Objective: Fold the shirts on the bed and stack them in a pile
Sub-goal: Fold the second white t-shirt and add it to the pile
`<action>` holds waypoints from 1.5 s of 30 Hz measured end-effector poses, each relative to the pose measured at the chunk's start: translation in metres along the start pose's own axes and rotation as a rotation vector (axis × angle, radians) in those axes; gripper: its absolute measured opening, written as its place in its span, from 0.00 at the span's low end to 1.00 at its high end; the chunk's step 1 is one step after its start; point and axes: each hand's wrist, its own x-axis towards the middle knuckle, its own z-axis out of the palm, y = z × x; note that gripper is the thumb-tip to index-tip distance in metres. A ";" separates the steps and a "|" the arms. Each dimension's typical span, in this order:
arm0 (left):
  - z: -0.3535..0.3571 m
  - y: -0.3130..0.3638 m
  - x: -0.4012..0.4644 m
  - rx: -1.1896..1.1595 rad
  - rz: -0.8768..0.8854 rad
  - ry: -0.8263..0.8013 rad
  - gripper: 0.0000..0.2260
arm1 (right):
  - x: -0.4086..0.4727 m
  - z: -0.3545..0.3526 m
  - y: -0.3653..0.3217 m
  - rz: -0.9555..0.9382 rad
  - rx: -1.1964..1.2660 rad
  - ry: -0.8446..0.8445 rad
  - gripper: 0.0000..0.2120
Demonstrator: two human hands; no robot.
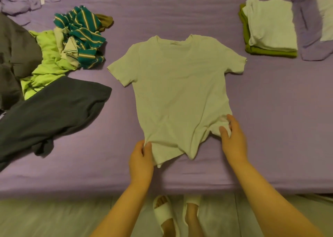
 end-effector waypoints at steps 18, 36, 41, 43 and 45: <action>-0.033 -0.014 -0.035 -0.748 -0.555 0.081 0.08 | -0.068 -0.049 0.029 0.651 0.798 0.145 0.13; -0.027 -0.047 -0.028 0.301 -0.281 0.313 0.16 | -0.076 -0.032 0.050 0.187 -0.237 0.110 0.16; 0.007 -0.039 -0.030 0.619 0.378 -0.046 0.09 | -0.077 -0.002 0.038 -0.281 -0.497 -0.271 0.12; 0.028 -0.036 -0.031 0.682 0.558 -0.260 0.09 | -0.077 0.011 0.039 -0.357 -0.557 -0.389 0.13; 0.047 -0.035 -0.030 0.769 0.665 -0.356 0.12 | -0.076 0.015 0.041 -0.352 -0.599 -0.396 0.15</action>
